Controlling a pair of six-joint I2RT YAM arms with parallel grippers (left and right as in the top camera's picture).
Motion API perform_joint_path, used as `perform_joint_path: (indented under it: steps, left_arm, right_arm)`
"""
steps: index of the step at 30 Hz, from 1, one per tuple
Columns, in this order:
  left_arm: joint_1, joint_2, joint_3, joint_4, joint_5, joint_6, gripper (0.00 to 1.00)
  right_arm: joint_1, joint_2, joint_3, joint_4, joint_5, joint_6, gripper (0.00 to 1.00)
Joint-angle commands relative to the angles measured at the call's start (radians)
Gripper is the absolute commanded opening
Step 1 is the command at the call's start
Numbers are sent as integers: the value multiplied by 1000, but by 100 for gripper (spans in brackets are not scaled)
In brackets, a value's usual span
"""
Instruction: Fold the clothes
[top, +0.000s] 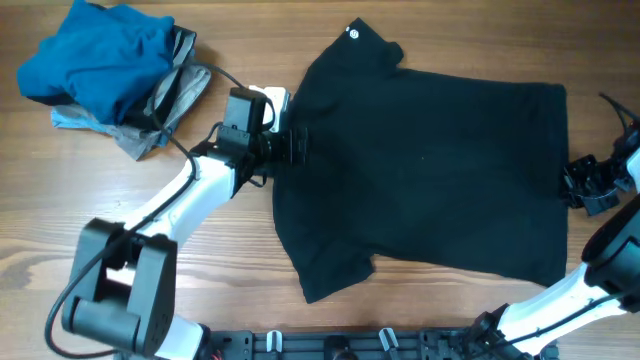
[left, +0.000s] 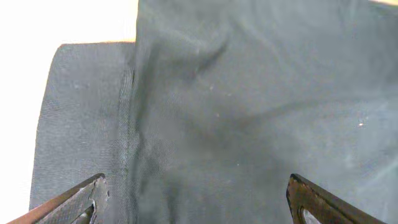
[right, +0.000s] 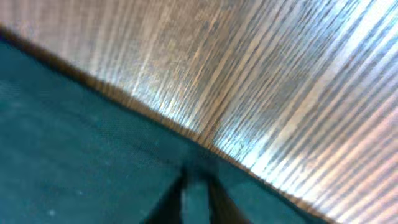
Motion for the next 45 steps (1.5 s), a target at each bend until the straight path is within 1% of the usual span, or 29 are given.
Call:
perform_joint_path:
  steps: [1,2,3,4,8,10,11,12,14,16,17,18,19,20,21,23,25,28,34,38,40,43,45]
  left_arm:
    - [3,-53,3,-48,-16,24,93]
    - [3,-61,3,-83,-16,24,95]
    - [3,-88,3,-159,-15,22,100]
    - [3,-126,3,-232,-23,23,99]
    - [3,-216,3,-377,-34,19,95]
    - [2,-217,2,-467,-32,14,89]
    - [1,-209,0,-509,-29,11,83]
    - [-2,-198,-3,-557,-17,12,72]
    - [-7,-172,-8,-626,13,12,63]
    - [-18,-146,-24,-641,72,12,60]
    - [-32,-131,-42,-641,111,12,54]
    - [-43,-125,-51,-641,120,12,52]
    - [-55,-122,-56,-642,120,12,53]
    - [-77,-121,-58,-640,114,23,56]
    - [-94,-122,-57,-630,66,23,58]
    - [-98,-123,-57,-625,9,23,60]
    - [-92,-123,-57,-626,3,23,62]
    - [-87,-123,-57,-630,3,23,63]
    - [-87,-124,-55,-605,3,23,67]
    - [-87,-124,-55,-584,3,23,73]
    - [-87,-124,-55,-577,3,23,76]
    - [-87,-124,-55,-569,2,23,79]
    - [-87,-124,-55,-569,2,23,80]
  right_arm:
    - [0,-122,28,-24,-42,-52,32]
    - [0,-156,28,-42,-81,-70,33]
    - [0,-212,28,-83,-112,-90,34]
    - [0,-254,28,-119,-111,-97,36]
    - [0,-352,28,-222,-136,-113,38]
    - [0,-376,27,-255,-139,-117,42]
    - [0,-378,27,-262,-126,-116,44]
    - [0,-378,24,-260,-107,-116,48]
    - [0,-370,1,-238,-88,-115,51]
    - [0,-370,-24,-233,-88,-113,51]
    - [0,-370,-40,-232,-88,-113,51]
    - [0,-370,-51,-230,-87,-116,51]
    - [0,-370,-63,-227,-79,-118,52]
    - [0,-370,-87,-213,-40,-117,52]
    - [-1,-370,-126,-185,-7,-104,52]
    - [-2,-370,-192,-156,-16,-82,52]
    - [-8,-370,-239,-143,-12,-78,53]
    - [-51,-370,-294,-142,6,-4,56]
    - [-182,-370,-417,-89,53,64,59]
    - [-250,-370,-488,-46,80,68,58]
    - [-251,-370,-526,-16,116,71,58]
    - [-251,-370,-559,15,121,71,57]
    - [-251,-370,-572,25,131,72,51]
